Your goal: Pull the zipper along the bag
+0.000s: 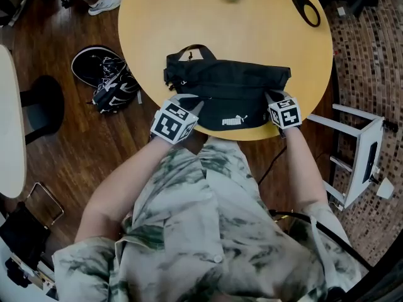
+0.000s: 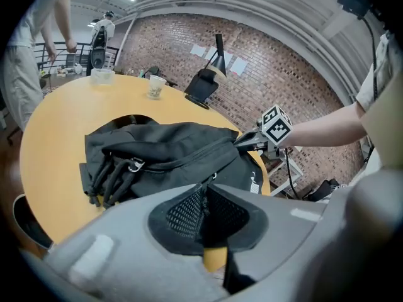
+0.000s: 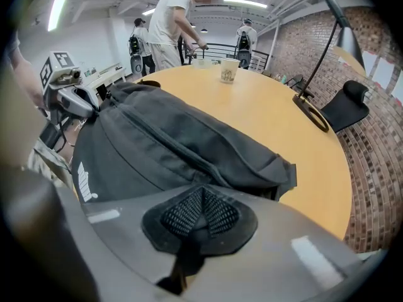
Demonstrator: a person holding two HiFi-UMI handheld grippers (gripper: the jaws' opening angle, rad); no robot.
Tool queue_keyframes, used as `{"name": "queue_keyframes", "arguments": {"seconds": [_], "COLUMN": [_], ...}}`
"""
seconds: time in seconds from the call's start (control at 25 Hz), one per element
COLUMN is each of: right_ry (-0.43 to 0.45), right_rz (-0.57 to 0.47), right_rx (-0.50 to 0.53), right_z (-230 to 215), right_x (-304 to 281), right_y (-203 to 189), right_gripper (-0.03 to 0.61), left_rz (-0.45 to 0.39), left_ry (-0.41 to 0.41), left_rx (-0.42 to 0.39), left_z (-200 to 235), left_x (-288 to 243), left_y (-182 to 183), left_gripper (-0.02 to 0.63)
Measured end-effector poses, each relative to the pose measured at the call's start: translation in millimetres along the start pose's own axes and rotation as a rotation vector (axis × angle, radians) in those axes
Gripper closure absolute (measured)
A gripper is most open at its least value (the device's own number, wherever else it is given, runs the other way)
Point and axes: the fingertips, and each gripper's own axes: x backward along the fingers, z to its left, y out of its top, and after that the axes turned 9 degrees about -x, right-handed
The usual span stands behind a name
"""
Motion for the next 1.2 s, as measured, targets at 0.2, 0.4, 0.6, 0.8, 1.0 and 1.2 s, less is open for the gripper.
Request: {"name": "queue_keyframes", "arguments": {"seconds": [0.2, 0.4, 0.6, 0.8, 1.0, 1.2], "right_ry": [-0.018, -0.032, -0.048, -0.036, -0.038, -0.024], "right_rz": [0.016, 0.025, 0.019, 0.014, -0.044, -0.175], "right_rx": [0.008, 0.012, -0.001, -0.071, -0.096, -0.089], "right_z": [-3, -3, -2, -2, -1, 5], "right_x": [2, 2, 0, 0, 11, 44], "right_y": [-1, 0, 0, 2, 4, 0], "right_gripper": [0.572, 0.572, 0.572, 0.574, 0.567, 0.491], "left_rz": [-0.006, -0.016, -0.019, -0.042, -0.059, -0.135], "left_ry": [0.011, 0.006, 0.003, 0.013, 0.058, 0.186], "left_rx": [0.003, 0.003, -0.008, -0.037, -0.089, -0.093], "left_z": [7, 8, 10, 12, 12, 11], "left_x": [10, 11, 10, 9, 12, 35], "left_y": [-4, -4, -6, -3, 3, 15], "left_gripper": [0.583, 0.583, 0.581, 0.577, 0.555, 0.525]}}
